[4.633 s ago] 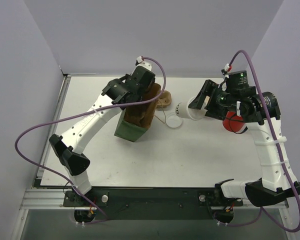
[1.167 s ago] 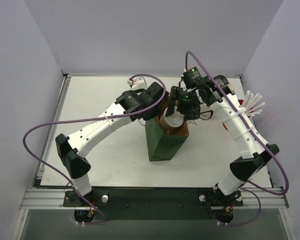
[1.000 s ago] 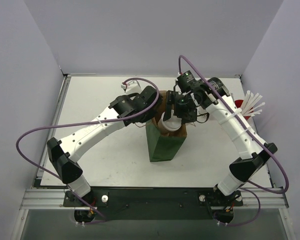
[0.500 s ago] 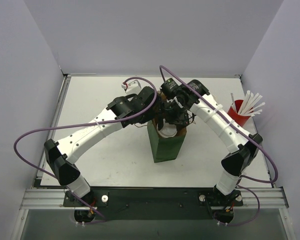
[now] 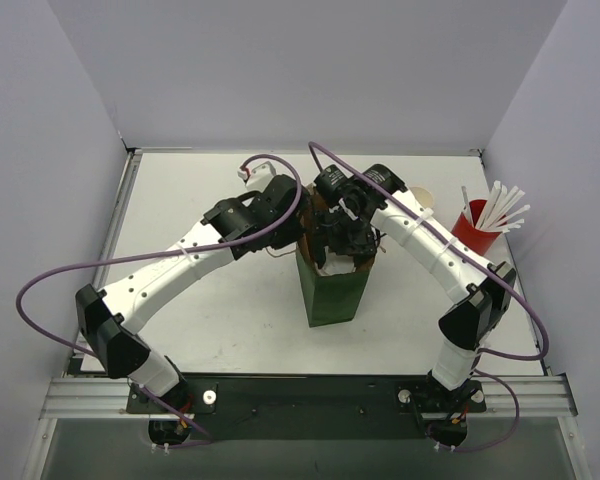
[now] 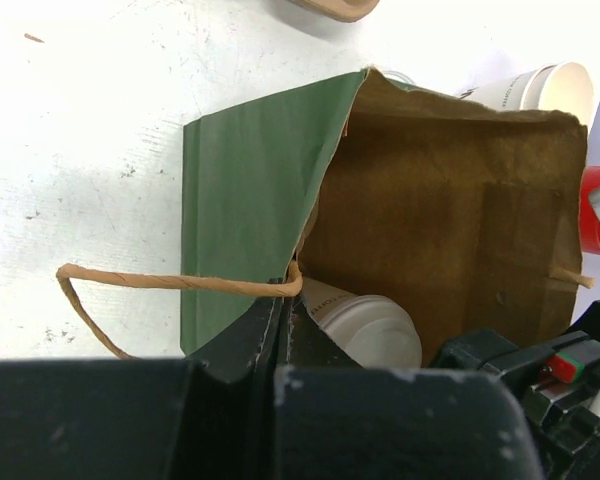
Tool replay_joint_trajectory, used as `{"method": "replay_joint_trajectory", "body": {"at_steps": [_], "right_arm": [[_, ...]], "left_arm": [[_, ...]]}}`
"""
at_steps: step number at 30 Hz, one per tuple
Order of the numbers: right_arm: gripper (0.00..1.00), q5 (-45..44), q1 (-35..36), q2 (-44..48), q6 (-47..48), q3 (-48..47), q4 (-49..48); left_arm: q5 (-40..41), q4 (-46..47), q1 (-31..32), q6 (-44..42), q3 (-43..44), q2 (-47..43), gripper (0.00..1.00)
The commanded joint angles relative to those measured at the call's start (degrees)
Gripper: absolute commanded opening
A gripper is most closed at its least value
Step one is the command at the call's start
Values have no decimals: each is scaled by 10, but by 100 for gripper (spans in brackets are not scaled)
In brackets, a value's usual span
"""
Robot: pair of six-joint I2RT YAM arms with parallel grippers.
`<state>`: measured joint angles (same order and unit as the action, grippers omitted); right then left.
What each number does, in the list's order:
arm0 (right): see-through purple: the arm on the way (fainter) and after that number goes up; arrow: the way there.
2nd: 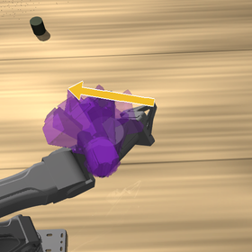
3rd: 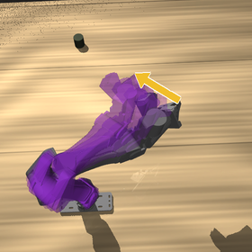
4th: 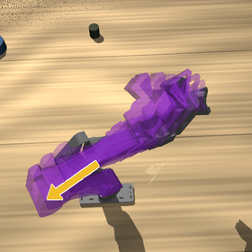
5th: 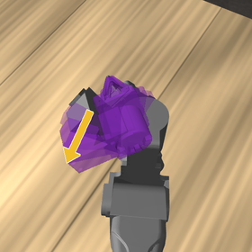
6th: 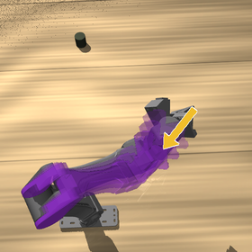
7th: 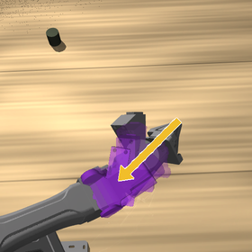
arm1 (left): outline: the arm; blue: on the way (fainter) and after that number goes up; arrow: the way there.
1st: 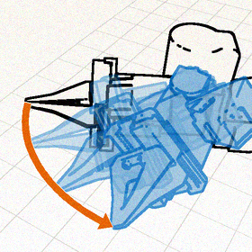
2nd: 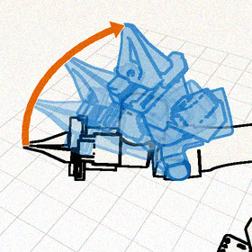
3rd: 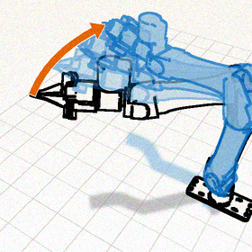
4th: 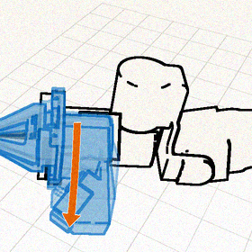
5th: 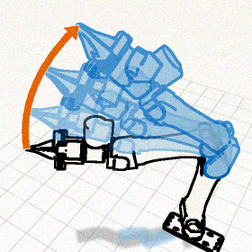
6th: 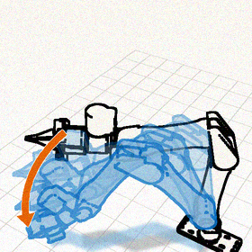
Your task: Pack the takeout coffee
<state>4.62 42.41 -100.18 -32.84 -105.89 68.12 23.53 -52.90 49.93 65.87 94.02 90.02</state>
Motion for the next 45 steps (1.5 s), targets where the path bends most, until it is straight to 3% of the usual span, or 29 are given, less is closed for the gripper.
{"method": "replay_joint_trajectory", "body": {"at_steps": [1,7,45], "right_arm": [[47,-19,2,-3,13,10,27],[47,-10,8,-12,12,15,24],[46,-10,17,-23,-4,98,-17]], "left_arm": [[-36,44,-15,-35,-24,-38,0],[-63,74,-25,-43,-61,-52,0],[-69,73,-24,-36,-53,-48,0]]}}
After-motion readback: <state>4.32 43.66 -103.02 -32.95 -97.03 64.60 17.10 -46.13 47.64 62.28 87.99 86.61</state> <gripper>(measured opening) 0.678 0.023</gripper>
